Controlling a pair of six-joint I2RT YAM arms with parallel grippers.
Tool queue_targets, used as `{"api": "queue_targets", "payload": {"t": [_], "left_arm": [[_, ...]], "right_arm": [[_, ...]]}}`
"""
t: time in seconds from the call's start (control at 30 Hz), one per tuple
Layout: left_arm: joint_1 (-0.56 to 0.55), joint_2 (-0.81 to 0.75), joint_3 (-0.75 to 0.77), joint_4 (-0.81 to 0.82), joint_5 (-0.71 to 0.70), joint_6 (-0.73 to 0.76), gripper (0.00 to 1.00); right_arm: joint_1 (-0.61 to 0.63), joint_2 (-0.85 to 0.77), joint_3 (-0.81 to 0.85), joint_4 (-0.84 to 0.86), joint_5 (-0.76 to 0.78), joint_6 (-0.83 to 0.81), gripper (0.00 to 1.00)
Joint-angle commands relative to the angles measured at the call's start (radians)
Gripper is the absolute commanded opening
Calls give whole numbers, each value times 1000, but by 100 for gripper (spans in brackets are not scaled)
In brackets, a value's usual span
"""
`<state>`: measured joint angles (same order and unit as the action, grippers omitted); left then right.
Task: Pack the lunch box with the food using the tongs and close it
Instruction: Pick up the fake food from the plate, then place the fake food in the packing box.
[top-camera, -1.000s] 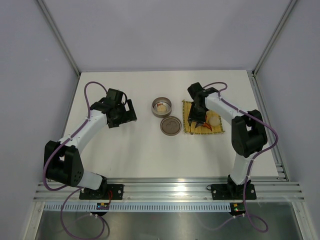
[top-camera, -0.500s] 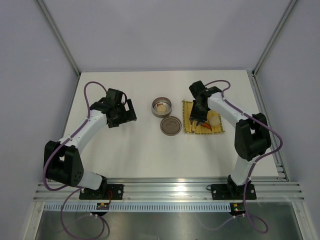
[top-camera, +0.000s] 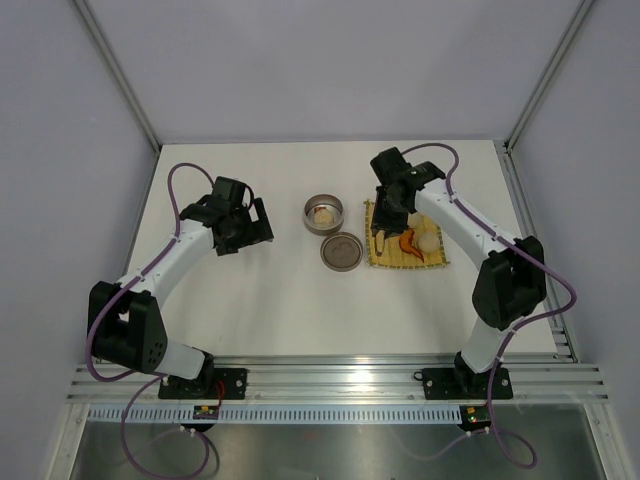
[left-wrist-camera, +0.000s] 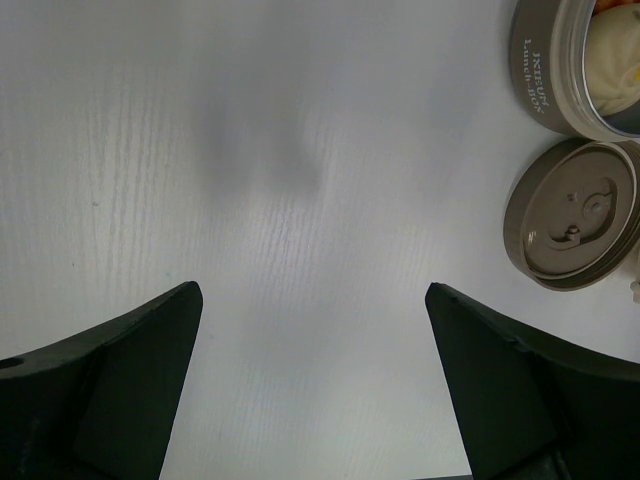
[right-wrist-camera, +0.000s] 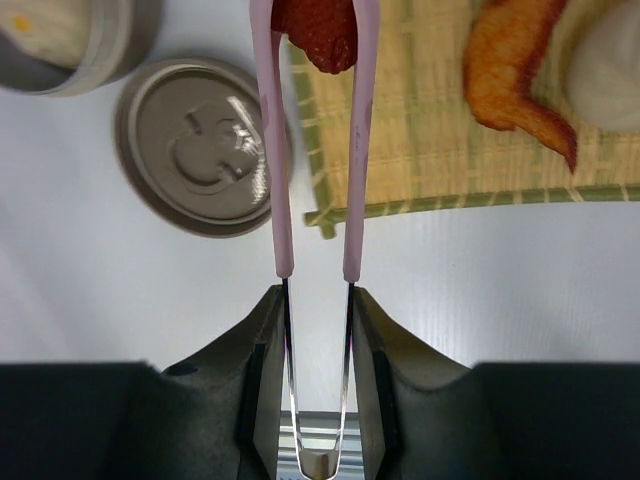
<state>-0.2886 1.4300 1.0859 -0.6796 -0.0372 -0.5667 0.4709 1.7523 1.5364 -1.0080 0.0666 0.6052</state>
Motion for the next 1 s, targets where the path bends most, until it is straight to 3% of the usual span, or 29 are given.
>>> {"api": "queue_targets", "payload": {"t": [0.0,0.33,0.83,0.97], "left_arm": [[3,-25,-7,32,10,8,99],[5,-46,-18,23,-6,8,99],[12,-54,-26,20,-9,8,99],[12,-52,-26,18,-9,7,99]], "right_arm": [[67,35,128,-10,-17,-44,0],[166,242,405,-83,-120,-154,0],[167,329,449,-67,-108,-163,8],[169,342,467,-76,-74,-163,16]]}}
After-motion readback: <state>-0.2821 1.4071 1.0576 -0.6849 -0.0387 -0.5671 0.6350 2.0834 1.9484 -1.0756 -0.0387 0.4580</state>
